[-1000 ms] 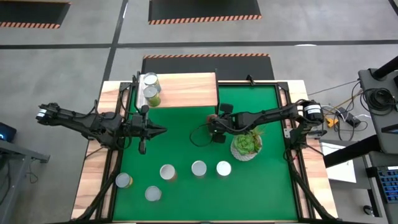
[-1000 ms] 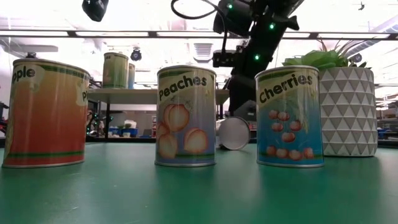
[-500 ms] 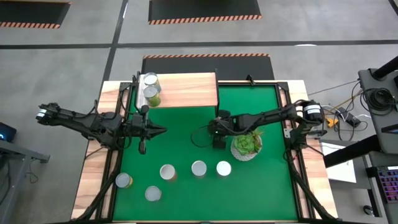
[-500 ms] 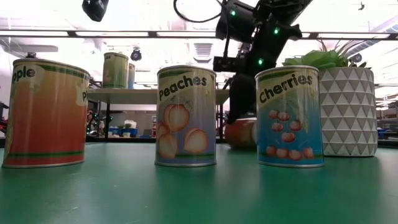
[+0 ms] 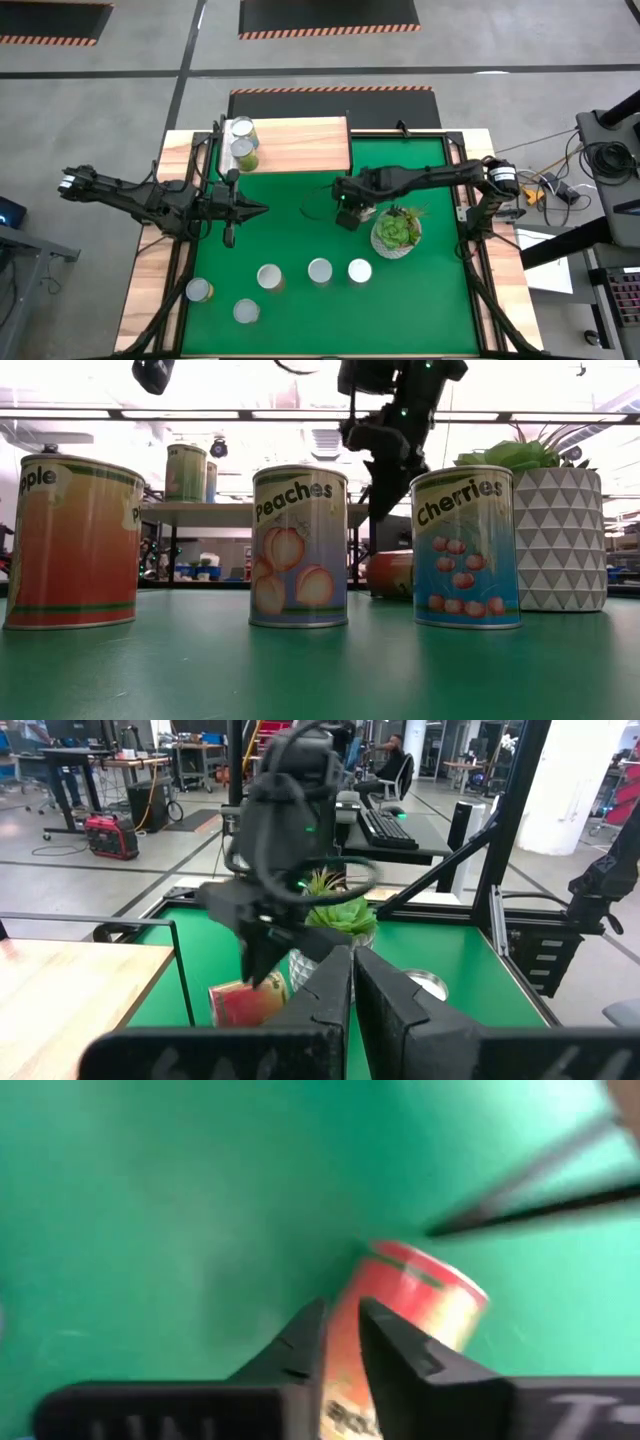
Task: Pick and place cans onto a shelf
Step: Put the top canned pineapple on the shelf
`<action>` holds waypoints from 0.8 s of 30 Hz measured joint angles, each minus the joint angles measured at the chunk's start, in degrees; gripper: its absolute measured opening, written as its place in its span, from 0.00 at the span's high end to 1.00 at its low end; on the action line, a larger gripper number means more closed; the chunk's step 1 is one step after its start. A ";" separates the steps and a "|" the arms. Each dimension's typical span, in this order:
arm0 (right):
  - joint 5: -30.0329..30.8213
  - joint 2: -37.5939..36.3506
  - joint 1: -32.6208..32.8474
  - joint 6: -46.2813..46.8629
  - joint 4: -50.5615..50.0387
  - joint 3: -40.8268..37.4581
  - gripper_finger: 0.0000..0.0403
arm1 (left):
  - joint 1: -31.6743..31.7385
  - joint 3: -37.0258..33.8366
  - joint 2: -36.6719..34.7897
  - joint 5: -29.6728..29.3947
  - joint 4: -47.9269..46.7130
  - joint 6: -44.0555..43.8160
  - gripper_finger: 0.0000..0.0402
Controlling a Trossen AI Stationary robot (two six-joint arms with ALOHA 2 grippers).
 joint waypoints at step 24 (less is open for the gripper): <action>2.57 9.08 -7.06 11.71 -10.15 -1.19 0.13 | 0.01 -0.01 0.00 0.02 -1.10 0.66 1.00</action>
